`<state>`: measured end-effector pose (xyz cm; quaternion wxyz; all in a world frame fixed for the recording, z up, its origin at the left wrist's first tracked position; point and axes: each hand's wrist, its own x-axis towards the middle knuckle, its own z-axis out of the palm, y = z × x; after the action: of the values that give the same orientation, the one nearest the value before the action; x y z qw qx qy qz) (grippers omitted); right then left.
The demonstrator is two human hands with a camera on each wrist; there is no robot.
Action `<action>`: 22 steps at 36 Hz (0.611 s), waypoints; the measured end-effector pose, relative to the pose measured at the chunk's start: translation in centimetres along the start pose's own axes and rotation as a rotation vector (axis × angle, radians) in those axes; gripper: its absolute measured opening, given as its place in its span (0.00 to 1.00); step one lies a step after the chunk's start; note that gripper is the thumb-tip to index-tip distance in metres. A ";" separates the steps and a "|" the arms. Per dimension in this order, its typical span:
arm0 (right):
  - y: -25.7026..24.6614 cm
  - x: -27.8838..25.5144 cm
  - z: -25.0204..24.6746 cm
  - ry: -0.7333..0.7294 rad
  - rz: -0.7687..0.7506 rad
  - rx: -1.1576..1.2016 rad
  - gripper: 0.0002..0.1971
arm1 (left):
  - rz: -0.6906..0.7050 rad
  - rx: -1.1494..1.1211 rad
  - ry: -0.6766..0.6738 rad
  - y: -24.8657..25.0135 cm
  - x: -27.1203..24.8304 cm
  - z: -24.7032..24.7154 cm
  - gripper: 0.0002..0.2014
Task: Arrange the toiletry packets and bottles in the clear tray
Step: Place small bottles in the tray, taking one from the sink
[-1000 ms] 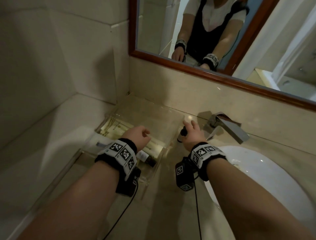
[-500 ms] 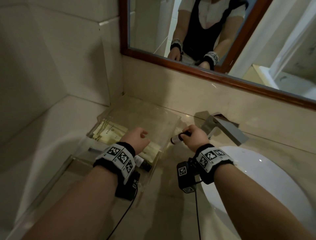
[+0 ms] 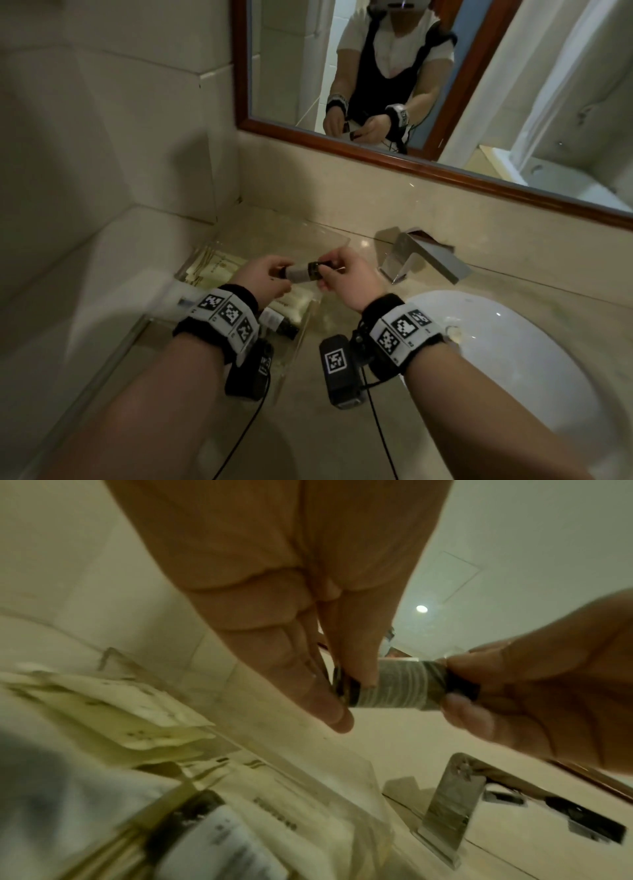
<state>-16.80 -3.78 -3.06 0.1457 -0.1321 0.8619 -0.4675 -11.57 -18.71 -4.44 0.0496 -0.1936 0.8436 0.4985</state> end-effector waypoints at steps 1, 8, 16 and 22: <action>-0.1 -0.3 0.7 -0.013 0.012 -0.003 0.04 | -0.004 0.021 -0.002 -0.4 -0.1 -0.5 0.21; 1.0 -2.6 5.5 -0.133 -0.073 -0.376 0.13 | -0.071 0.287 -0.021 -4.1 -1.4 -2.7 0.20; 3.6 -4.3 9.0 -0.133 -0.050 -0.514 0.10 | -0.050 0.456 -0.123 -5.4 -1.8 -1.5 0.21; 4.3 -4.1 9.6 -0.098 -0.128 -0.638 0.13 | -0.080 0.473 -0.069 -5.6 -1.3 -0.4 0.18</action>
<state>-9.83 -7.43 -11.15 0.1085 -0.2471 0.9469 -0.1750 -8.26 -21.10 -8.47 0.1420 -0.1930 0.9263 0.2908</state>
